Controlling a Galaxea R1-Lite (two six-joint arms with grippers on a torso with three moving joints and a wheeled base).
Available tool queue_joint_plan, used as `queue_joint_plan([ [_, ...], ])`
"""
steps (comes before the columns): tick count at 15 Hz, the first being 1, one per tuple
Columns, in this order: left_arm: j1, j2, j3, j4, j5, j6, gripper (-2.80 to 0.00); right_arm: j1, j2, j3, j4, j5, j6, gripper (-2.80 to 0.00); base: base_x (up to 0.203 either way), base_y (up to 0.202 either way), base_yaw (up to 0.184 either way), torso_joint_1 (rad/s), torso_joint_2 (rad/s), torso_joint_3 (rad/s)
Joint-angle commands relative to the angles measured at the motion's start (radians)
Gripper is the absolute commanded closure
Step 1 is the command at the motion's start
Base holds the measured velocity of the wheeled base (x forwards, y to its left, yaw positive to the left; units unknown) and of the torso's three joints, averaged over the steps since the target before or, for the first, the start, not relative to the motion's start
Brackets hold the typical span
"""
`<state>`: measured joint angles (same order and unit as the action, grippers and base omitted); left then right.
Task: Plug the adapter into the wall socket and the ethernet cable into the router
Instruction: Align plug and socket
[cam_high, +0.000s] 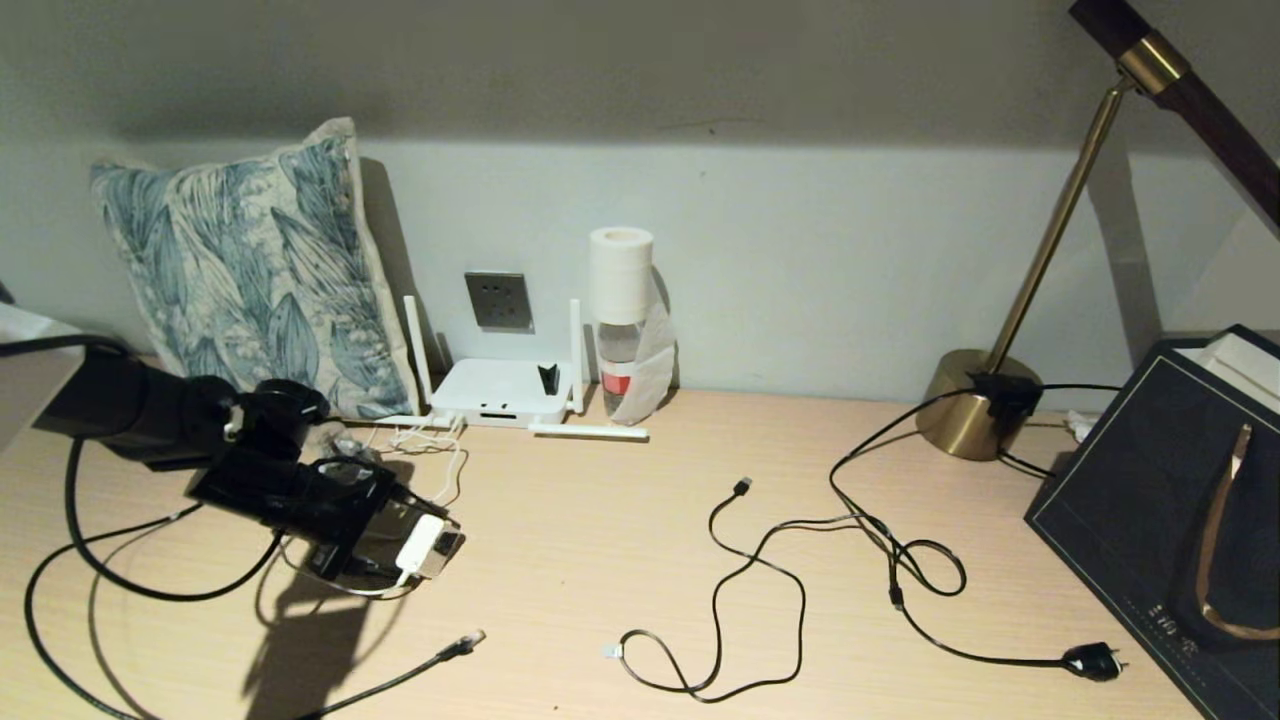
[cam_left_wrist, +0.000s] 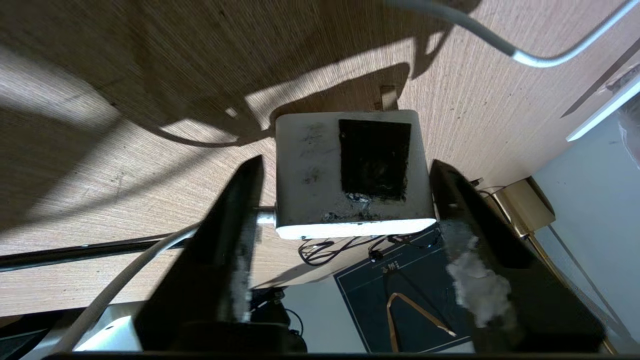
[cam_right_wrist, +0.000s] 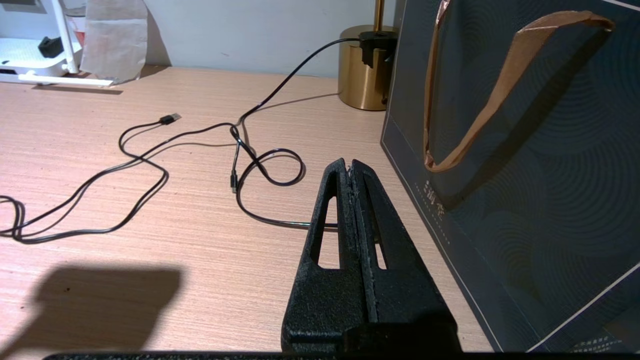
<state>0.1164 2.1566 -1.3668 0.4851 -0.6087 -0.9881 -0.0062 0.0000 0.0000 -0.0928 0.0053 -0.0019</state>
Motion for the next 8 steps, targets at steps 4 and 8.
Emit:
queue_joint_plan([
  [4,0.011,-0.014,0.004,0.004,-0.003,-0.006,-2.80,0.000,0.002,0.035,-0.001,0.001,-0.001,0.00,0.000,0.000,0.000,0.000,0.00,0.000],
  [8,0.009,-0.051,0.001,0.002,0.000,0.001,-2.80,0.000,0.002,0.035,-0.001,0.001,-0.001,0.00,0.000,0.000,0.000,0.000,0.00,0.000],
])
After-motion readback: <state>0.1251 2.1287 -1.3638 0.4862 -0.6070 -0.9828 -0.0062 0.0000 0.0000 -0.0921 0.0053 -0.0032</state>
